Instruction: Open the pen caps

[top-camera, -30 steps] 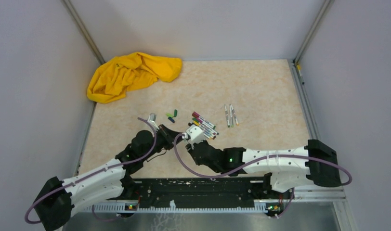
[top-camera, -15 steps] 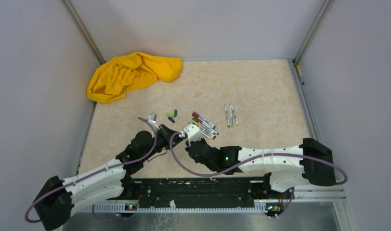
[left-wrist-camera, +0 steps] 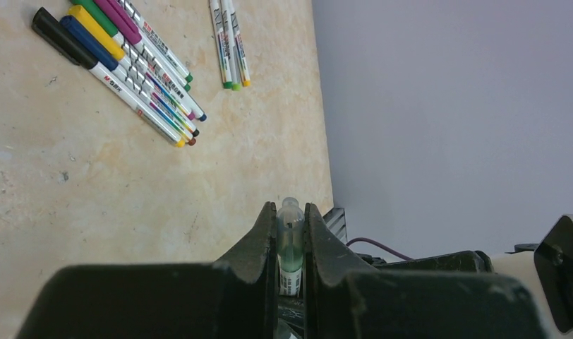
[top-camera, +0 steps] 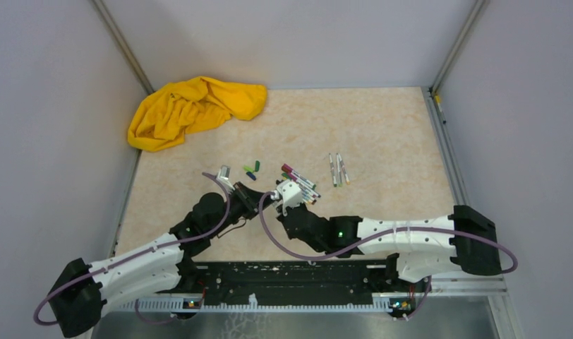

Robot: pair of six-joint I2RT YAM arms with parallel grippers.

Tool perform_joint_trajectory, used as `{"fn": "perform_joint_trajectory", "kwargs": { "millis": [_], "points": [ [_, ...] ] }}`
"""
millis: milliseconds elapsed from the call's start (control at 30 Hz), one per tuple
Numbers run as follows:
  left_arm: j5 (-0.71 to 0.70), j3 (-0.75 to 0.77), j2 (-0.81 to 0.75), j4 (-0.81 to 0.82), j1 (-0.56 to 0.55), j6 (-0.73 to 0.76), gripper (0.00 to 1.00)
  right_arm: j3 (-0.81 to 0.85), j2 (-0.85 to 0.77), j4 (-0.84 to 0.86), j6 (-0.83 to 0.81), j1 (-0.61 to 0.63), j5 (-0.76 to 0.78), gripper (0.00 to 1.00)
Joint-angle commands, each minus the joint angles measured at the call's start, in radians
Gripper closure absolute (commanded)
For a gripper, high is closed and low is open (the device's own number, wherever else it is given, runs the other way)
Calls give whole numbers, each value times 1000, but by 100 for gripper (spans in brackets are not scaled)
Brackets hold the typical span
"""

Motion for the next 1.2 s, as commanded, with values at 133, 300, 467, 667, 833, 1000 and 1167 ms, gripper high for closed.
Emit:
{"fn": "perform_joint_trajectory", "kwargs": {
  "millis": [133,300,467,667,833,1000,1167],
  "points": [
    [-212,100,21,-120,75,100,100,-97,-135,-75,60,25,38,100],
    [-219,119,31,-148,105,119,100,-103,-155,-91,72,41,41,100],
    [-211,145,52,-150,138,135,100,-113,-148,-94,78,58,39,100],
    [-172,187,117,-106,174,176,100,-111,-124,-103,87,92,19,100],
    [-85,203,157,-26,226,202,100,-114,-119,-100,92,120,-29,100],
    [90,208,200,74,315,218,100,-143,-160,-47,97,137,-106,100],
    [257,228,250,144,414,240,100,-178,-210,-26,121,139,-169,100]
  ]
}}
